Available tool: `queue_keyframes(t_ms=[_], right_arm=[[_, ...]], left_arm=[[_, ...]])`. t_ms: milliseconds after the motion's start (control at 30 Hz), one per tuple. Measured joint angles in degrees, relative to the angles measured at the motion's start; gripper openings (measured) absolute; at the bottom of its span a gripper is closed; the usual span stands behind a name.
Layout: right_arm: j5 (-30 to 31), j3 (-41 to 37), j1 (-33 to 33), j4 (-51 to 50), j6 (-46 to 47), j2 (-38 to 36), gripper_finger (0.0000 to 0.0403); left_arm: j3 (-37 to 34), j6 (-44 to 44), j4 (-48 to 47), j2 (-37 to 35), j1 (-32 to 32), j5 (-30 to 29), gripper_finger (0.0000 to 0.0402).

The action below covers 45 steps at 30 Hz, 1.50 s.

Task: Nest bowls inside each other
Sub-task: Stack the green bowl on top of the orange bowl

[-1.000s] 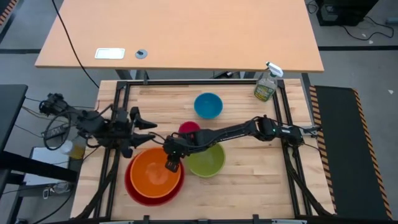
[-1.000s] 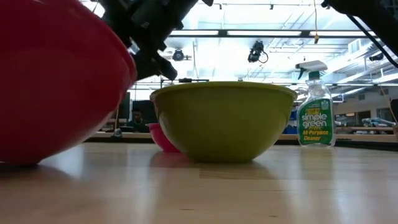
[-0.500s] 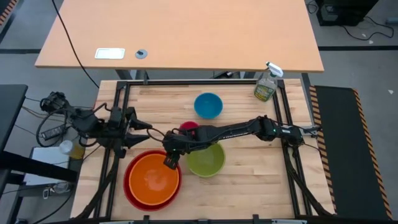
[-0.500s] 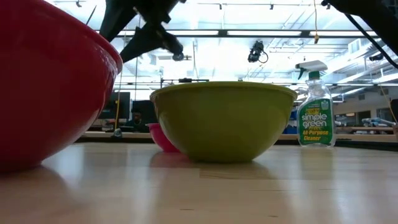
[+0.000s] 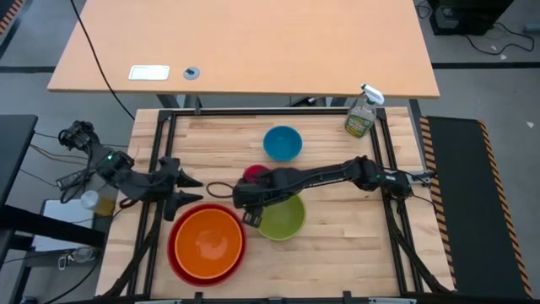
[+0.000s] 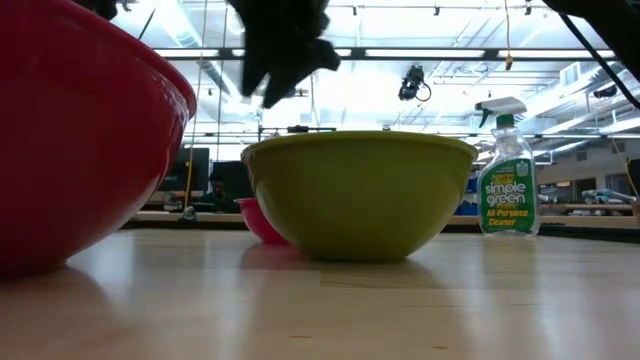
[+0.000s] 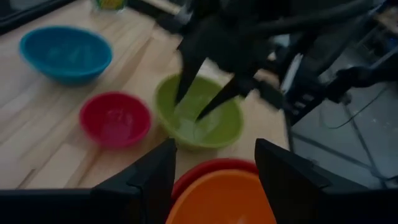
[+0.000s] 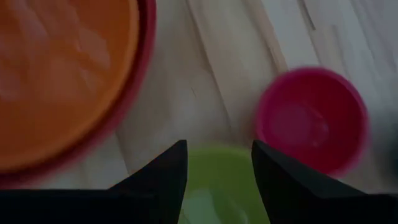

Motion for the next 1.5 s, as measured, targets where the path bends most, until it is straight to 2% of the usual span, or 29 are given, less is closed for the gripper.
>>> queue_keyframes(t_ms=[200, 333, 633, 833, 967, 1067, 1167, 1333, 1500], right_arm=[[-2.5, 0.0, -1.2, -9.9, -8.2, -0.3, 0.0187], [-3.4, -0.1, -3.0, -13.4, -12.2, -0.3, 0.0187], [-9.6, -3.2, -9.7, -14.0, -21.1, -0.1, 0.0187], [-15.9, -6.7, -11.5, -14.8, -23.8, -0.2, 0.0187], [-16.3, -9.1, -11.2, -11.8, -25.0, -1.5, 0.0184], [-16.5, -13.4, -11.4, -7.8, -23.9, -5.2, 0.0178], [-16.2, -19.8, -12.4, -3.9, -22.2, -11.8, 0.0173], [-16.3, -36.5, -13.2, 11.3, -17.9, -26.5, 0.017], [-16.3, -51.7, -13.2, 19.4, -9.6, -34.1, 0.017]], left_arm=[[0.0, -0.4, -0.4, -0.1, 0.0, 0.0, 0.0221], [0.0, -3.2, -4.1, 0.0, 0.0, 0.0, 0.0221], [0.0, -18.3, -16.8, -0.1, 0.0, 0.4, 0.0221], [0.0, -20.5, -18.3, -0.1, 0.0, 0.5, 0.0221], [0.0, -22.1, -18.3, -0.1, 0.0, 0.5, 0.0221], [0.0, -22.8, -18.3, -0.1, 0.0, 0.6, 0.0221], [0.0, -23.0, -18.2, -0.1, 0.0, 1.0, 0.0221], [0.0, -22.9, -18.2, -0.1, 0.0, 1.0, 0.0221], [0.0, -22.9, -18.2, -0.1, 0.0, 1.0, 0.0221]])
